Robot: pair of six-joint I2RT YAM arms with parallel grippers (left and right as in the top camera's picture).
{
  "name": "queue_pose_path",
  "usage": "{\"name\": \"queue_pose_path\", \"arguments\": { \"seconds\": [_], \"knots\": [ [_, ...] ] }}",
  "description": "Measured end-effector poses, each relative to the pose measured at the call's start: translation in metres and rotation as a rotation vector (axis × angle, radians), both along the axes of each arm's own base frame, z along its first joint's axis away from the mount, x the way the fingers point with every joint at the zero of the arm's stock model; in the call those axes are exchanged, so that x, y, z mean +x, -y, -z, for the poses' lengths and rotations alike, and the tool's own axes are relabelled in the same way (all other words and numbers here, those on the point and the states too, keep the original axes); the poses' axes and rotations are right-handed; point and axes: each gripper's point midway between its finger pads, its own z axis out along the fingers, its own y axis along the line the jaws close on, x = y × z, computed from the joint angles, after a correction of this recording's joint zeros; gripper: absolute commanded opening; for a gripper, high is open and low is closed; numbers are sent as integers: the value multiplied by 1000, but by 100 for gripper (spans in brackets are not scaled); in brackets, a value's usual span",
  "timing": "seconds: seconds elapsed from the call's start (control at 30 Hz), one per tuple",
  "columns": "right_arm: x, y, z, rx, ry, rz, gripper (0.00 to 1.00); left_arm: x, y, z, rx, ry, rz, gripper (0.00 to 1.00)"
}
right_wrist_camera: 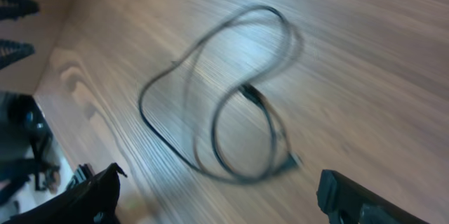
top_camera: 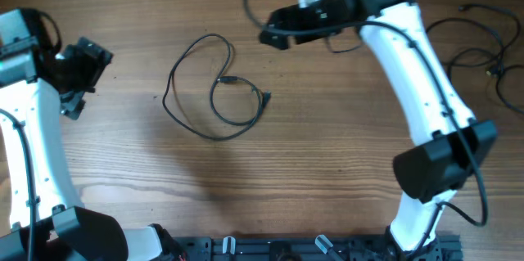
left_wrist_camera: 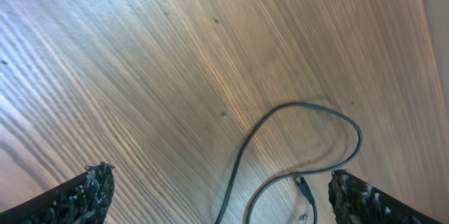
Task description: Untangle cables
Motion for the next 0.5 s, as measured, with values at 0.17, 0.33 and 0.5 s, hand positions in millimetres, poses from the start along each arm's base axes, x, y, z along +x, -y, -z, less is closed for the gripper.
{"name": "queue_pose_path", "arguments": {
  "seconds": [0.17,0.33,0.5],
  "knots": [
    [-32,-94,36,-5,16,-170,77,3,-9,-3,28,23,28,100],
    [-70,-165,86,-24,-1,-290,70,2,-35,-8,53,64,3,100],
    [-105,-217,133,-51,19,-383,63,-8,-53,-7,56,59,-34,100]
  ]
}}
